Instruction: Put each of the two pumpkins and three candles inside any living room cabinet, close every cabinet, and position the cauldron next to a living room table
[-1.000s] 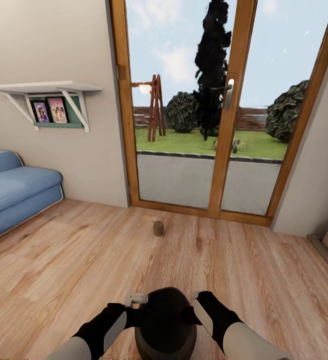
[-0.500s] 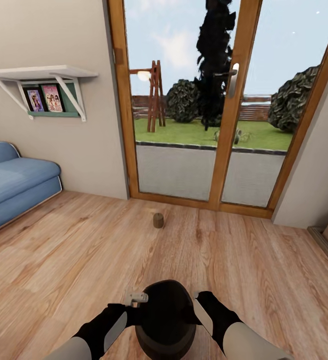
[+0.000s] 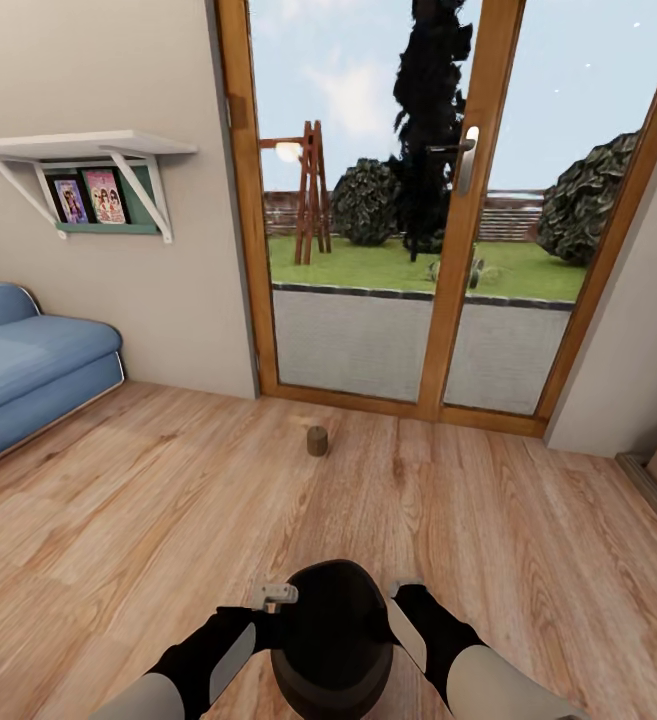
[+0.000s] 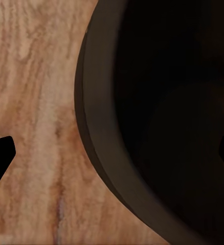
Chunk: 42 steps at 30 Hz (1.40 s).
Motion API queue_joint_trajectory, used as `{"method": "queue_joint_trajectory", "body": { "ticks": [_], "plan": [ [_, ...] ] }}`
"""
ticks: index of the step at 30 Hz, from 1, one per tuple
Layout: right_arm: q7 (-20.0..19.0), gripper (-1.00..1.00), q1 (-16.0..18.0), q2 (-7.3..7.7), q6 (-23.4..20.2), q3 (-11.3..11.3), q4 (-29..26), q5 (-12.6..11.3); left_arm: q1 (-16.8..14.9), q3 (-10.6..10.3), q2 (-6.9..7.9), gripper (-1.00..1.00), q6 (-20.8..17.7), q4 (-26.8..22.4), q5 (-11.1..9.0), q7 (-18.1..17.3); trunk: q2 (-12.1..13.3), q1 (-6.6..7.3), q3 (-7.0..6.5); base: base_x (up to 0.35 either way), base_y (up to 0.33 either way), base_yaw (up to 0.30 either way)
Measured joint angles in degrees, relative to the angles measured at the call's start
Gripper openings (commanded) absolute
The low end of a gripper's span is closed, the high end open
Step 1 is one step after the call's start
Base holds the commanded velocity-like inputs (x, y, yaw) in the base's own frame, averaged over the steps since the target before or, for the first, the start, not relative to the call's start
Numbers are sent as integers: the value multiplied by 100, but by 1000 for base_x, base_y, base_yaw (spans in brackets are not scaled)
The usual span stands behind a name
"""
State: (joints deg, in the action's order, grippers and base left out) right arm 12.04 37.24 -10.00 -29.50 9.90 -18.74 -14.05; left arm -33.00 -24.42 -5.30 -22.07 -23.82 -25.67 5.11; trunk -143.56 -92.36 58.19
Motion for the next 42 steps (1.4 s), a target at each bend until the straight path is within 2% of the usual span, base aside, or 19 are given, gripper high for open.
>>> {"method": "queue_joint_trajectory", "body": {
  "ticks": [5, 10, 15, 19, 26, 42],
  "plan": [
    [4, 100, 0, 0, 28, -5, -41, 6, -50, 0, -20, 100, -84, 23, 6, -6, 0, 0, 0, 0, 0, 0],
    [26, 100, 104, 0, 33, -7, -72, 28, -342, 3, -21, 100, -372, 52, 12, 5, 0, 0, -1, 0, 0, 0],
    [34, 100, 177, 0, 37, -15, -67, 20, -466, 6, -20, 100, -422, 67, 6, 15, 0, 0, 0, 0, 0, 0],
    [46, 100, 194, 0, 74, -18, -29, 17, -496, 13, -5, 100, -389, 71, 2, 23, -5, -11, 88, 0, 0, 0],
    [93, 100, 201, 0, 398, -28, 45, -2, -502, 23, 6, 100, -234, 72, 0, 25, -14, -29, 243, 0, 0, 0],
    [98, 100, 303, 0, 471, -37, 69, 0, -506, 7, 7, 100, -174, 69, 0, 62, -36, -70, 598, 0, 0, 0]
  ]
}}
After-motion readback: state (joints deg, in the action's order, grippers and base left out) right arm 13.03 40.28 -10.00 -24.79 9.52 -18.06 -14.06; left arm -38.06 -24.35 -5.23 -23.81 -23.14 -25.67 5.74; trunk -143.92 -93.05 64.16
